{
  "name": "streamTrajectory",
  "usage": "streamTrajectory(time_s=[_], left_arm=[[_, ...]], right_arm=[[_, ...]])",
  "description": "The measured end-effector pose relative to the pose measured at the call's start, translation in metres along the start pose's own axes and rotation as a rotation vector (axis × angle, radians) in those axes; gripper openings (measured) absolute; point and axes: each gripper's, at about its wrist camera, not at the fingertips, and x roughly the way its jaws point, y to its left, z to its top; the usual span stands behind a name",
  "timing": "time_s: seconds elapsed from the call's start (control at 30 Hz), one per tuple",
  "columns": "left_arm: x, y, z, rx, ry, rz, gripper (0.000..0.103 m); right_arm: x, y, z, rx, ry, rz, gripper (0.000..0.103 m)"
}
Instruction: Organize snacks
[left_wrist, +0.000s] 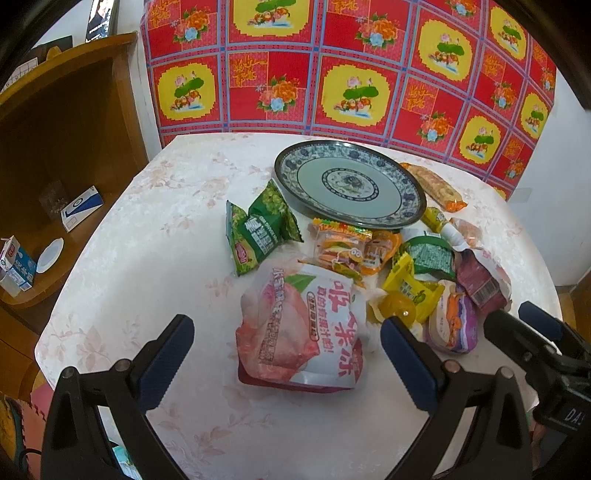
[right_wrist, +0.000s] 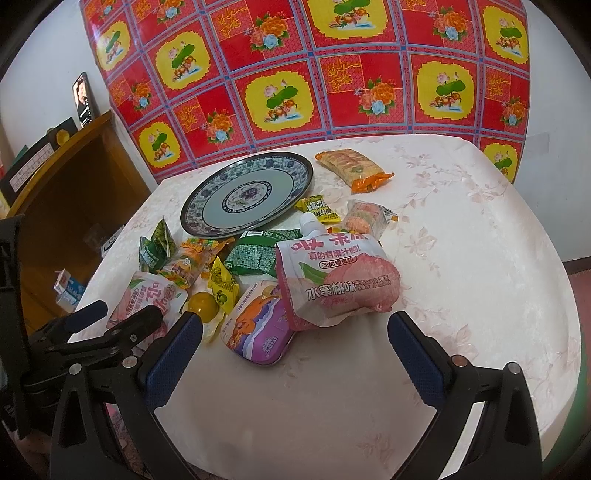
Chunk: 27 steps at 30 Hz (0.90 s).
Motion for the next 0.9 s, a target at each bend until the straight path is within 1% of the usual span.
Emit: streamTrajectory(time_s=[0.2, 0.33, 0.53, 0.77, 0.9], left_arm=[[0.001, 0.002, 0.001, -0.008, 0.011, 0.0, 0.103], [-0.002, 0.004, 0.002, -0.016, 0.002, -0.004, 0.103], [-0.006, 0.014, 0.008, -0.046, -0.006, -0.034, 0.103], [-0.006, 0.029, 0.023, -0.074, -0.026, -0.037, 0.103], [-0.003, 0.032, 0.035, -0.072, -0.031, -0.046, 0.103]], right_arm=[[0.003, -0.001, -0.001, 0.006, 0.011, -0.007, 0.103], [0.002, 0.001, -0.002, 0.0, 0.007, -0.004, 0.102], [-0.001, 0.001, 0.0, 0.003, 0.0, 0.007, 0.102], [-0.003, -0.003, 0.002, 0.024, 0.0, 0.014, 0.102], [-0.003, -0.004, 0.001, 0.026, 0.0, 0.015, 0.102]])
